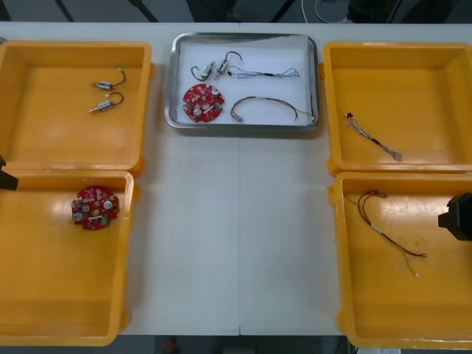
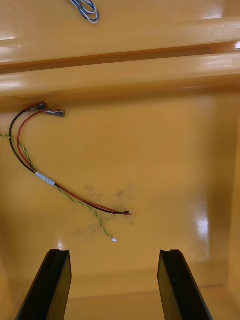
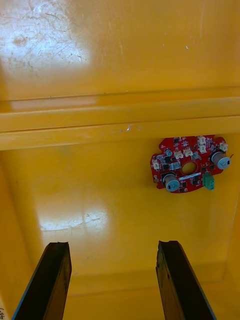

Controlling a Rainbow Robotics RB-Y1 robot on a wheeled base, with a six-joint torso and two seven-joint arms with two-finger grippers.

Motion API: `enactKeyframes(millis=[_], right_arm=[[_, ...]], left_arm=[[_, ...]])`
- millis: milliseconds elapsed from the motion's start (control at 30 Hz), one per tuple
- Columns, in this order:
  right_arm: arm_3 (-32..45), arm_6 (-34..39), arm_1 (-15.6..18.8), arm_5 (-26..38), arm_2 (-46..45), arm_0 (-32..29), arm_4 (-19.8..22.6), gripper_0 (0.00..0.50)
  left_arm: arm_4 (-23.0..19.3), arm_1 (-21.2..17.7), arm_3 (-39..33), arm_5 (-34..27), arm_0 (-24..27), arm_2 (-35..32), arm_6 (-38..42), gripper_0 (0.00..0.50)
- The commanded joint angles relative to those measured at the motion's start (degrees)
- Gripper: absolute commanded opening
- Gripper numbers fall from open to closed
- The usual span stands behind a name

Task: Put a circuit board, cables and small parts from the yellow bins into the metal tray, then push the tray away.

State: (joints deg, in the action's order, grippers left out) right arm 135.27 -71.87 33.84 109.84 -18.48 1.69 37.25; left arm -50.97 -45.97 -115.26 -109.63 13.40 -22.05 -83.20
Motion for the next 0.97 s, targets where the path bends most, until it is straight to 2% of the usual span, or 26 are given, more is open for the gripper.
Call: enactKeyframes(millis=[33, 967], right_arm=[[0.35, -3.10, 1.94, 0.16, -0.60, -1.17, 0.72, 0.500], [0.35, -3.10, 1.94, 0.16, -0.60, -1.17, 0.72, 0.500]], left_arm=[[0.08, -2.46, -1.72, -0.37, -0.83, -1.59, 3.66, 0.500], [0.08, -2.46, -1.72, -0.37, -0.83, -1.59, 3.66, 0.500]])
